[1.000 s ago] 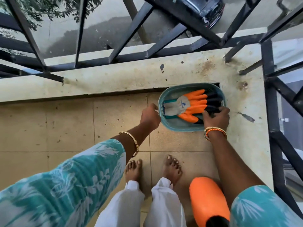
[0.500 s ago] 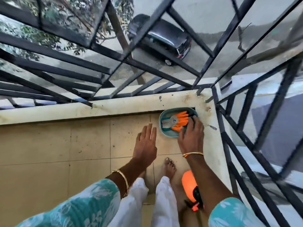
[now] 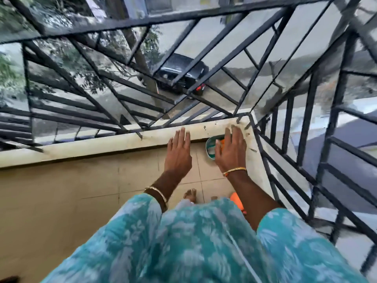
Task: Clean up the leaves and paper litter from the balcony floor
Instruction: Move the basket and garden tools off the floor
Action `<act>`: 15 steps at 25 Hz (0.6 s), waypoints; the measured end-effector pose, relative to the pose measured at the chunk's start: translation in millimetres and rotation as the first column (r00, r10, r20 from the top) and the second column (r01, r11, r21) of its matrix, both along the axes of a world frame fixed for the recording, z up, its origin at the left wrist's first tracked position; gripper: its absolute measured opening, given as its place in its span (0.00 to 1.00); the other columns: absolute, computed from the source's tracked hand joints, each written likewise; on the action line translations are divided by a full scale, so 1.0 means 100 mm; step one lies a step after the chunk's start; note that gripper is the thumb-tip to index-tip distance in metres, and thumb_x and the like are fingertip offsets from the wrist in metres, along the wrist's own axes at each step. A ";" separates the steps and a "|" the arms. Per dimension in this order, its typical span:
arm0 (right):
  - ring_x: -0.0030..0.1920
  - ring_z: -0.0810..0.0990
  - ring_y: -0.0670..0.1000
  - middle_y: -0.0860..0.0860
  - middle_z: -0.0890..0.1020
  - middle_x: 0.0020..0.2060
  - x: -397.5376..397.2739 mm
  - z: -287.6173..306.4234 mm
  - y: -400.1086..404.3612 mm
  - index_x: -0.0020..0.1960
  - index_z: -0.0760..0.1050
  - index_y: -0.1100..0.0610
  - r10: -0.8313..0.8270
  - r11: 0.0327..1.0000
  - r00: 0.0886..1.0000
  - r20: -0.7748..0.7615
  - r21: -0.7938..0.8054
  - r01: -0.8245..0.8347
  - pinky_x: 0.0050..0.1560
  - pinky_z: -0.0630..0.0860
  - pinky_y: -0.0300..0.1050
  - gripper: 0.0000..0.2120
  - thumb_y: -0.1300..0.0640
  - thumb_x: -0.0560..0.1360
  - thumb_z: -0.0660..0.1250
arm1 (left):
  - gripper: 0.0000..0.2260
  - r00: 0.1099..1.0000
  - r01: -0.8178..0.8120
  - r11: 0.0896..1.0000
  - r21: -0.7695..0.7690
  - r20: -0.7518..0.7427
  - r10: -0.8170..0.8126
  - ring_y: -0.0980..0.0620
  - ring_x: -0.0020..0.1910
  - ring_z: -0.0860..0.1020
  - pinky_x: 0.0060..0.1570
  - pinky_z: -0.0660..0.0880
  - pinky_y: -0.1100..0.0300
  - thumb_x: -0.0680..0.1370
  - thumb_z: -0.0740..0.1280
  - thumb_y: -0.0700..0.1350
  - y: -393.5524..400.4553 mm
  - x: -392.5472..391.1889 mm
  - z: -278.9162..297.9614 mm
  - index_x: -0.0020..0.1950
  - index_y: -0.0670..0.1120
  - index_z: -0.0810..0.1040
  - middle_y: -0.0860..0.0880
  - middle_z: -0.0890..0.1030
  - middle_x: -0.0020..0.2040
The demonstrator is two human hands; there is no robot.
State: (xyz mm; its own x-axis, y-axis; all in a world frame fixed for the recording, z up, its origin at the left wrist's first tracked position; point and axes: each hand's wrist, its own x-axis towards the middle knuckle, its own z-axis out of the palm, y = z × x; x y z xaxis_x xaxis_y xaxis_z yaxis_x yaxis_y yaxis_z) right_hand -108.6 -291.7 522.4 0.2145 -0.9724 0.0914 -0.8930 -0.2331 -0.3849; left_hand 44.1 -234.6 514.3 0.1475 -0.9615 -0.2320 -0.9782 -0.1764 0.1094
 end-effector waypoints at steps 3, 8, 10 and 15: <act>0.68 0.67 0.64 0.66 0.70 0.66 0.11 0.24 0.20 0.65 0.69 0.68 0.050 0.996 0.999 -0.018 -0.071 -0.051 0.65 0.66 0.59 0.27 0.50 0.74 0.53 | 0.32 0.999 -0.032 0.999 -0.040 -0.008 0.032 0.44 0.78 0.44 0.76 0.49 0.48 0.77 0.55 0.41 0.33 0.11 0.24 0.78 0.40 0.44 0.41 0.43 0.79; 0.65 0.70 0.65 0.66 0.72 0.63 0.50 0.44 0.45 0.62 0.71 0.67 0.240 0.966 0.970 -0.027 -0.094 -0.241 0.62 0.69 0.60 0.27 0.49 0.74 0.53 | 0.32 0.985 -0.170 0.979 -0.115 0.015 0.173 0.44 0.78 0.46 0.75 0.48 0.48 0.78 0.57 0.43 0.84 0.25 0.44 0.78 0.40 0.46 0.41 0.47 0.79; 0.66 0.69 0.65 0.66 0.71 0.64 0.67 0.52 0.68 0.64 0.71 0.68 0.334 0.934 0.942 -0.024 -0.125 -0.334 0.63 0.68 0.60 0.28 0.49 0.74 0.52 | 0.32 0.950 -0.299 0.942 -0.155 0.045 0.309 0.44 0.78 0.46 0.75 0.47 0.48 0.78 0.57 0.44 1.17 0.29 0.56 0.78 0.39 0.45 0.41 0.46 0.79; 0.69 0.65 0.63 0.65 0.69 0.67 1.22 0.65 1.53 0.65 0.69 0.66 0.586 0.806 0.810 0.021 -0.117 -0.580 0.65 0.65 0.60 0.30 0.46 0.75 0.48 | 0.32 0.820 -0.522 0.826 -0.214 0.143 0.555 0.43 0.78 0.50 0.74 0.51 0.48 0.78 0.59 0.44 2.27 0.46 0.85 0.78 0.38 0.50 0.40 0.49 0.79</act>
State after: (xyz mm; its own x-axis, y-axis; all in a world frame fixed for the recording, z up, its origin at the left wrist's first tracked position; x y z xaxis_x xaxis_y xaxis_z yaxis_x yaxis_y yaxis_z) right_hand 13.6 -139.2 587.0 0.7301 -0.6505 0.2092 -0.5551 -0.7431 -0.3737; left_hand 89.9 -7.4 599.8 0.6774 -0.7356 0.0025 -0.7356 -0.6774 0.0031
